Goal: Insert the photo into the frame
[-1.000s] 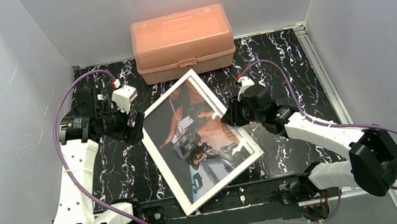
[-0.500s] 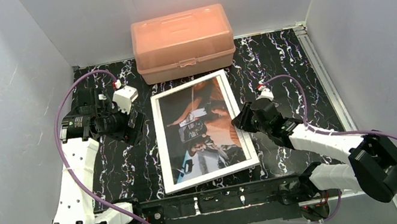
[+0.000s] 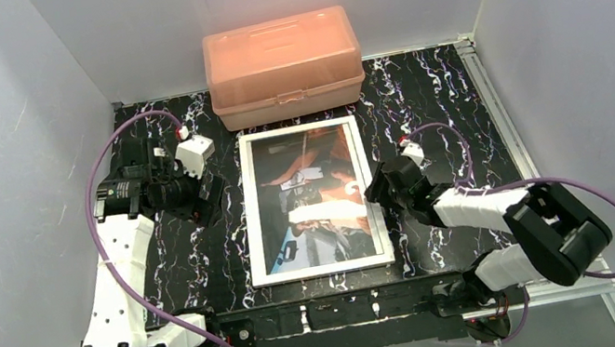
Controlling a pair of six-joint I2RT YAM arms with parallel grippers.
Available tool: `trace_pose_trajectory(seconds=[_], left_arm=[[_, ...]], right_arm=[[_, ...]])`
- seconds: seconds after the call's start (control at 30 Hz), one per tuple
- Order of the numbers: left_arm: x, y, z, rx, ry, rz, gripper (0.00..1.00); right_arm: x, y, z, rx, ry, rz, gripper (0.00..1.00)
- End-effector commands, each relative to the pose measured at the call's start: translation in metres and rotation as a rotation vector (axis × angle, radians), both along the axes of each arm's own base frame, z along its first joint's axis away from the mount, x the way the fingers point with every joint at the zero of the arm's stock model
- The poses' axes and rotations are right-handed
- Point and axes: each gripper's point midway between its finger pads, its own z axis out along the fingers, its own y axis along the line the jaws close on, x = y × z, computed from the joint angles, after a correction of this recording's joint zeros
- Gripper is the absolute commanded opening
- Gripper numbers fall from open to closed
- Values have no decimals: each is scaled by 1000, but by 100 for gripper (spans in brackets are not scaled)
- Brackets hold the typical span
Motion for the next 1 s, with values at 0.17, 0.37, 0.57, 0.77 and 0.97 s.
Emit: trace_pose_trajectory(seconds=[0.17, 0.37, 0.57, 0.77, 0.97], left_arm=[[-11, 2, 0, 0, 7, -10, 96], [-11, 3, -12, -1, 54, 4, 98], [23, 25, -25, -112, 56, 186, 98], [77, 55, -51, -226, -15, 374, 98], [108, 56, -95, -319, -144, 444, 98]], right_arm=[[-13, -38, -43, -168, 117, -6, 72], [-2, -46, -22, -174, 94, -10, 83], [13, -73, 3, -206, 77, -49, 99], [36, -145, 28, -451, 35, -309, 99], [52, -197, 26, -684, -40, -442, 99]])
